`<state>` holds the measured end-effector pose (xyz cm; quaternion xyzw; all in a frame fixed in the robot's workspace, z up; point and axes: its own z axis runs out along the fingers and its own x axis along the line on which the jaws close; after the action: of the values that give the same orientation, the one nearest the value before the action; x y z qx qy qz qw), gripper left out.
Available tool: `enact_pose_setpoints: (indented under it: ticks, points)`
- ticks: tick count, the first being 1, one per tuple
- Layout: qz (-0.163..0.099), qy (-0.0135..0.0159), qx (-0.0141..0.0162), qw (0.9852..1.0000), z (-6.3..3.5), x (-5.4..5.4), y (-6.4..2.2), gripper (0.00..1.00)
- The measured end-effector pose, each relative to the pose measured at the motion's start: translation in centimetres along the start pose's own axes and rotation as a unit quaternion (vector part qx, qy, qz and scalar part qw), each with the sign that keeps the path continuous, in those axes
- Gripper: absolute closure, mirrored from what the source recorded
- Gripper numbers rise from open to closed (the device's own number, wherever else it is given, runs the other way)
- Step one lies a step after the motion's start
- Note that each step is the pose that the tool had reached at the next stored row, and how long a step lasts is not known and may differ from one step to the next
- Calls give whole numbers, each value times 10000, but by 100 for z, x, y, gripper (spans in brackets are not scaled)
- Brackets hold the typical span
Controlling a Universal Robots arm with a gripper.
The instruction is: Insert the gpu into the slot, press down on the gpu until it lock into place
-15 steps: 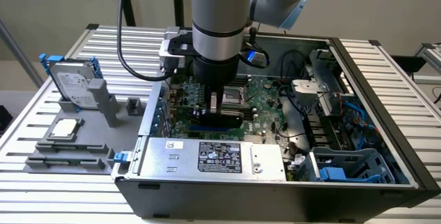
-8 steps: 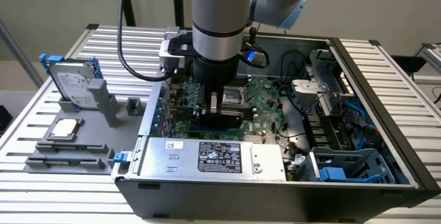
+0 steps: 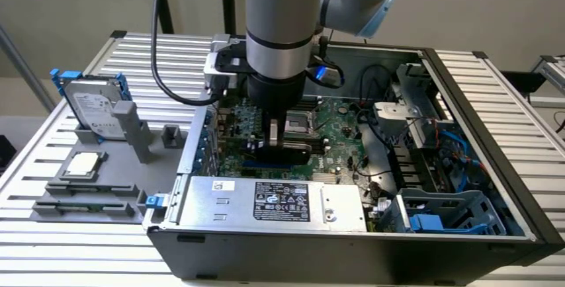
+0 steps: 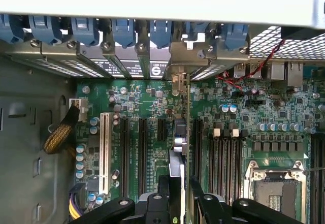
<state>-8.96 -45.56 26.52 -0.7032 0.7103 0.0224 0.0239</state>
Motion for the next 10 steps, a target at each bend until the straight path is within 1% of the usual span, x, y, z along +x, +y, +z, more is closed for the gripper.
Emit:
enact_pose_setpoints:
  ticks: [10]
  points:
    - [0,-1,-2,10000,14,-1,4,74]
